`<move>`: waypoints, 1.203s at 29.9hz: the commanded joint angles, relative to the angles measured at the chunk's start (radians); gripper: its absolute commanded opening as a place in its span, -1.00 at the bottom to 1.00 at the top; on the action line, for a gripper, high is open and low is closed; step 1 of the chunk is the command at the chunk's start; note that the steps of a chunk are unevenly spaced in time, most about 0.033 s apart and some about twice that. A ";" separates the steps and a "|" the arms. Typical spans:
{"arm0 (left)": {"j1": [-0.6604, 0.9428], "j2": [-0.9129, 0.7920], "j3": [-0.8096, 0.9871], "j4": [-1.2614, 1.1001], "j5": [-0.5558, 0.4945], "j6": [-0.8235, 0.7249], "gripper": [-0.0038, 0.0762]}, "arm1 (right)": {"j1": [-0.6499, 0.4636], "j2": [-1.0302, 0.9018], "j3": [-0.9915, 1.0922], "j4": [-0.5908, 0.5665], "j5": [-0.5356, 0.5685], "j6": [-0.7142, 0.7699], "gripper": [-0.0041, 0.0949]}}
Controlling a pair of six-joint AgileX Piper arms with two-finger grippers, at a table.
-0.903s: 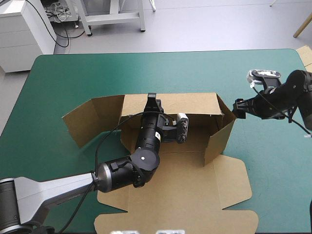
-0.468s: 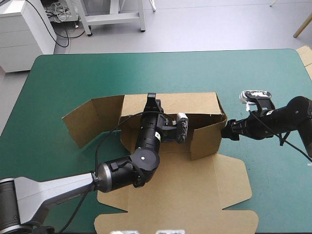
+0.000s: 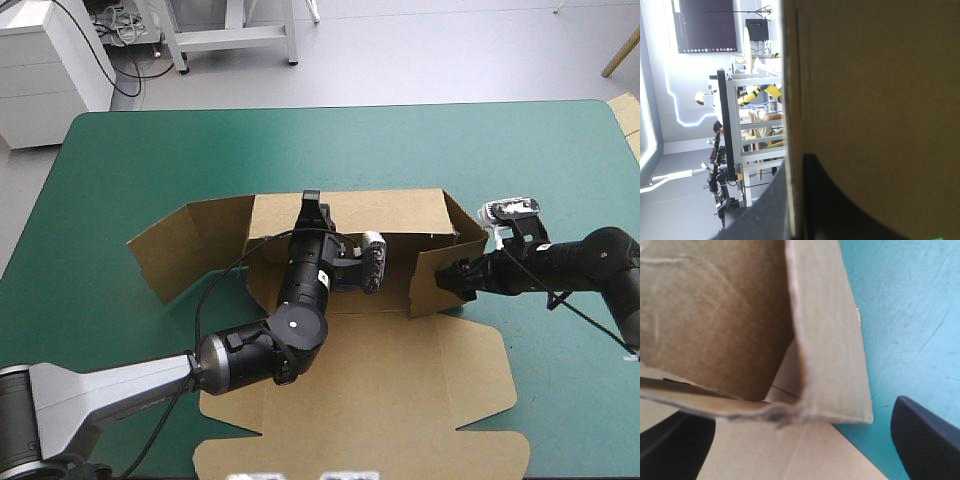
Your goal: Fold the box
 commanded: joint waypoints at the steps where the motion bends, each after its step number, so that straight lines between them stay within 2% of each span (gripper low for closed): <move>1: -0.008 -0.041 -0.027 0.060 0.040 -0.026 -0.92 | 0.046 -0.028 0.000 0.044 -0.094 -0.054 0.82; 3: -0.008 -0.041 -0.027 0.060 0.042 -0.021 -0.92 | 0.106 -0.033 0.021 0.023 -0.158 -0.050 0.82; 9: -0.008 -0.041 -0.027 0.060 0.044 -0.021 -0.92 | 0.288 -0.109 0.121 -0.040 -0.536 0.061 0.82; 12: -0.008 -0.041 -0.027 0.060 0.044 -0.021 -0.92 | 0.343 -0.158 0.169 -0.090 -0.665 0.119 0.82; 16: -0.008 -0.041 -0.027 0.060 0.044 -0.023 -0.92 | 0.386 -0.193 0.221 -0.114 -0.748 0.125 0.82; 22: -0.008 -0.041 -0.027 0.060 0.041 -0.023 -0.92 | 0.417 -0.175 0.238 -0.113 -0.771 0.125 0.77; 24: -0.008 -0.041 -0.027 0.060 0.039 -0.023 -0.92 | 0.424 -0.166 0.238 -0.113 -0.808 0.125 0.61; 25: -0.008 -0.041 -0.027 0.060 0.036 -0.023 -0.92 | 0.430 -0.161 0.238 -0.112 -0.828 0.125 0.47; 27: -0.008 -0.041 -0.027 0.060 0.036 -0.023 -0.92 | 0.429 -0.154 0.238 -0.110 -0.840 0.125 0.05; 31: -0.008 -0.041 -0.027 0.060 0.036 -0.023 -0.92 | 0.429 -0.141 0.238 -0.108 -0.845 0.125 -0.94; 36: -0.008 -0.041 -0.027 0.068 0.024 -0.023 -0.92 | 0.431 -0.139 0.238 -0.108 -0.863 0.125 -0.96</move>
